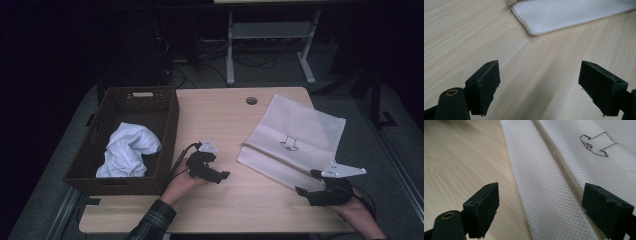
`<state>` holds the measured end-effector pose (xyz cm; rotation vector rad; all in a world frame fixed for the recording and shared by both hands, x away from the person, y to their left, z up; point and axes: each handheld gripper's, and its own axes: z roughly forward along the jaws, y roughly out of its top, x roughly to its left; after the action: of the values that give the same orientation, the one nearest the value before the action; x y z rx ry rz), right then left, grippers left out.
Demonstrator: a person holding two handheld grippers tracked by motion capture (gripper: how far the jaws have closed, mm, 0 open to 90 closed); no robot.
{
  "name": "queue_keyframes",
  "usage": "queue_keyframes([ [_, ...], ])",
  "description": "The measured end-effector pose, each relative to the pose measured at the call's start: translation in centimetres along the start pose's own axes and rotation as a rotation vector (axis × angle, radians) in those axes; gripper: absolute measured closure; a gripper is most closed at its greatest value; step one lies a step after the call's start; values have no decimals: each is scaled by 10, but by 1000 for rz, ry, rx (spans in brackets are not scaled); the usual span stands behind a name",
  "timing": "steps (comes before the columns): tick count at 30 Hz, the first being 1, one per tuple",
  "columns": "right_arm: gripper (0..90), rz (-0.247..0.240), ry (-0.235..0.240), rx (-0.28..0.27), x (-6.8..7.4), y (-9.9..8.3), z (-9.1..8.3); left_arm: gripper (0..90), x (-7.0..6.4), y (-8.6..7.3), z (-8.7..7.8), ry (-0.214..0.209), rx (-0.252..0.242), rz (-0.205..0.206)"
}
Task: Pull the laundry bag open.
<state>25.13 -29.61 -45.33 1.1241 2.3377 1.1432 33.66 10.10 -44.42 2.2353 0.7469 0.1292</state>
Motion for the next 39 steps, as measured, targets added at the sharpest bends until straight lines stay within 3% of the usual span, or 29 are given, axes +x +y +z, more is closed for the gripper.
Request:
queue_keyframes([
  [5,137,-33,17,3,8,6,7,168,-1,-4,-13,5,-7,-9],
  [8,138,-45,33,3,14,9,10,168,2,-5,-27,31,-6,-20],
  [14,137,-49,60,6,20,9,14,168,7,-2,-43,53,-6,-20],
  [18,137,-53,75,6,22,7,16,154,5,0,-47,29,0,-18],
  [21,137,-60,83,3,25,7,17,147,2,3,-48,46,20,4],
  [26,136,-69,85,10,29,8,20,147,4,8,-58,37,-3,-17],
  [32,133,-81,88,18,34,8,25,147,5,14,-68,37,5,-21],
  [39,134,-39,98,-7,36,10,26,147,10,20,-77,40,10,-27],
])
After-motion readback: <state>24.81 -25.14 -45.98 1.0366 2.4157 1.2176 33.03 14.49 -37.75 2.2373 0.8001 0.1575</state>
